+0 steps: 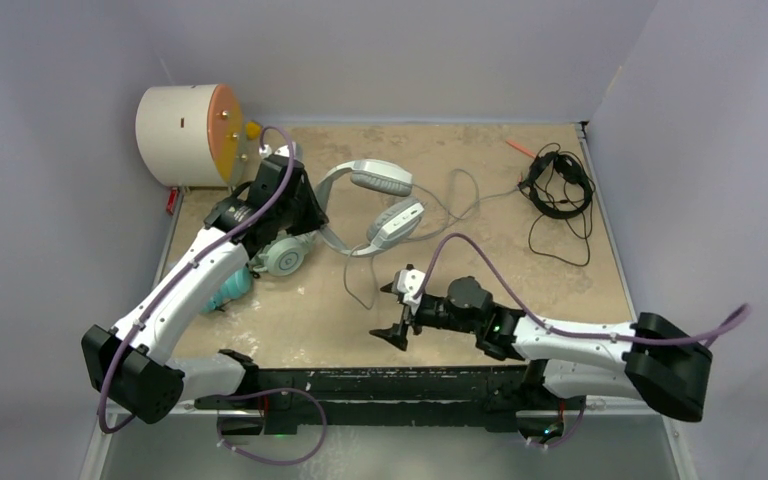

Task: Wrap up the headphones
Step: Wrap the headphones cable around the headphones.

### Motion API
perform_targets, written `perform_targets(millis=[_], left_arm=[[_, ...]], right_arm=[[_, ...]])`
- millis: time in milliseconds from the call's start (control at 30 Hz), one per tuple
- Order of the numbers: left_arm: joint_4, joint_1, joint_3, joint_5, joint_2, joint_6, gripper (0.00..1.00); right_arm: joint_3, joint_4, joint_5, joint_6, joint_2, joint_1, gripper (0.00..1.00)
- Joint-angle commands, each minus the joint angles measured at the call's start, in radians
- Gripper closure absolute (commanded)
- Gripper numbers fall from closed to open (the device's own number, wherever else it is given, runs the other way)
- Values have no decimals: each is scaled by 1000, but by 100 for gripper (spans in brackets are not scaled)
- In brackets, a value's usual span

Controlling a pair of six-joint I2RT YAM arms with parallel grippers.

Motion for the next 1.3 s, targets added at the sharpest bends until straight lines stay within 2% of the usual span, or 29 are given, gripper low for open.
perform_targets(millis=[0,133,267,367,467,567,633,700,800,867,1000,1033,1267], left_arm=[[67,5,61,42,-35,-58,100],[66,5,66,49,-31,-62,100],[62,6,70,47,-34,-62,100],[61,5,65,44,-35,-60,100],[52,5,61,26,-36,-60,100],[28,5,70,-20,-37,-60,100],[20,5,70,-68,-40,-40,100],[4,5,68,-134,-39,-18,100],[-4,6,49,-217,-33,25,100],[18,5,21,-235,-30,69,100],[56,5,-27,-235,-7,120,100],[65,4,-47,-226,16,148,100],[88,-22,-73,-164,46,283,100]], right_arm=[[46,207,93,-113,110,30,7],[57,352,112,-132,250,35,10],[113,432,149,-101,393,42,18],[132,511,156,-68,437,55,27],[174,453,139,-40,435,72,44],[184,374,140,-10,373,90,71],[191,270,152,21,285,91,88],[231,76,176,42,181,91,99],[329,-262,196,88,49,88,100],[398,-430,229,84,-14,87,100],[615,-755,237,67,-27,62,100],[764,-926,239,24,5,44,100],[1038,-1229,203,-24,155,-108,100]])
